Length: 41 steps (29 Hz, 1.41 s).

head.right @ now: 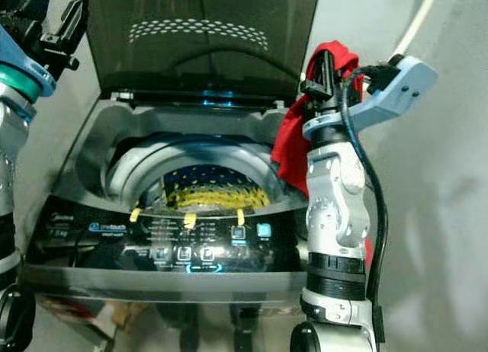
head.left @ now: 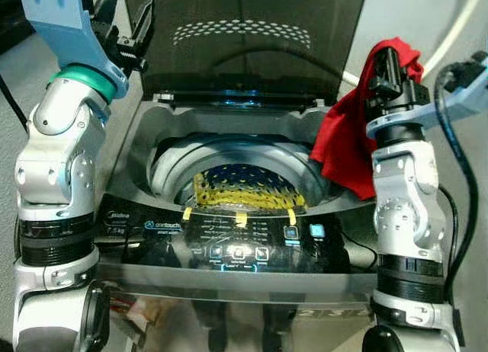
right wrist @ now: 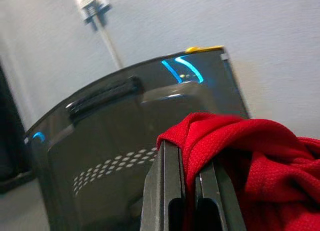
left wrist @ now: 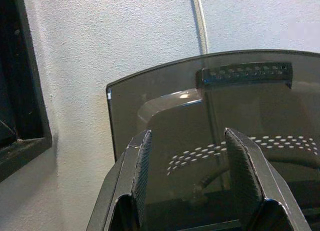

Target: Clothes washing

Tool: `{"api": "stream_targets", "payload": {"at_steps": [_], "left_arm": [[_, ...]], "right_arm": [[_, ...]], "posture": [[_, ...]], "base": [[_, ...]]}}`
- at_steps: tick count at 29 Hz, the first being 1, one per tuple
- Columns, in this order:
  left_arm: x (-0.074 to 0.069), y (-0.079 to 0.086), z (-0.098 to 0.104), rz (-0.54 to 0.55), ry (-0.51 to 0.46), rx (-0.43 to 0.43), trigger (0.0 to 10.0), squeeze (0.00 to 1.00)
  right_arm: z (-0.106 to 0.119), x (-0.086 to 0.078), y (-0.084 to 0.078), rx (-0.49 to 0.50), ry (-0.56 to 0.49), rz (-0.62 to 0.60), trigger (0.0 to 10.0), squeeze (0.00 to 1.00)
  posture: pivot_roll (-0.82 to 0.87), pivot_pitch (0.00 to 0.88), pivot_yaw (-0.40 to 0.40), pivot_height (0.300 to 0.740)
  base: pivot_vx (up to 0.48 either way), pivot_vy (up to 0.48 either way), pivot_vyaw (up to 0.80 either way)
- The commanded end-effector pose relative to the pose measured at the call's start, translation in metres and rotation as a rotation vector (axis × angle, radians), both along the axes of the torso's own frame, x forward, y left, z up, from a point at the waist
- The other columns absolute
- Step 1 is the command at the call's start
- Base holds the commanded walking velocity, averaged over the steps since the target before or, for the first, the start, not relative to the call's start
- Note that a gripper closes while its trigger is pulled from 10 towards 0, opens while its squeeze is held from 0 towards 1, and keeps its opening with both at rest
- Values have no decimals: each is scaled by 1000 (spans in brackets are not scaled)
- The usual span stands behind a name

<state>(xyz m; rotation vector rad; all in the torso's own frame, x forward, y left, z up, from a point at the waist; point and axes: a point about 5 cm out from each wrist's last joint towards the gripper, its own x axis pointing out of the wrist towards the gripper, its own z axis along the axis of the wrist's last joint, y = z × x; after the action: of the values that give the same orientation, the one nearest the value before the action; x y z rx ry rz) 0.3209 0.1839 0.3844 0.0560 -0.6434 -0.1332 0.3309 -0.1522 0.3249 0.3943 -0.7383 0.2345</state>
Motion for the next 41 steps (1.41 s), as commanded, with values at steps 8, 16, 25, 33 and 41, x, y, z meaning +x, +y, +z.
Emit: {"api": "stream_targets", "payload": {"at_steps": [8, 16, 25, 33, 41], "left_arm": [[-17, -6, -4, -126, -50, 237, 10000, 0], [-53, -24, -12, -423, -55, 313, 10000, 0], [-46, -78, -71, -735, 133, 316, 10000, 0], [-12, -124, -77, -1002, 204, 247, 10000, 0], [57, -84, -50, -336, 146, 102, 10000, 0]], "right_arm": [[34, -15, 45, -252, -230, 279, 10000, 0], [103, -23, 67, -267, -454, 461, 10000, 0], [155, -45, 79, -176, -606, 768, 10000, 0], [165, -49, 84, -209, -622, 872, 10000, 0], [163, -52, 73, -244, -611, 847, 10000, 0]], "posture": [[101, 0, 62, 740], [115, 5, 49, 740], [121, 0, 23, 740], [71, 0, 32, 740], [44, 0, 39, 740]], "base": [[0, 0, 0], [0, 0, 0], [0, 0, 0], [0, 0, 0], [0, 0, 0]]}}
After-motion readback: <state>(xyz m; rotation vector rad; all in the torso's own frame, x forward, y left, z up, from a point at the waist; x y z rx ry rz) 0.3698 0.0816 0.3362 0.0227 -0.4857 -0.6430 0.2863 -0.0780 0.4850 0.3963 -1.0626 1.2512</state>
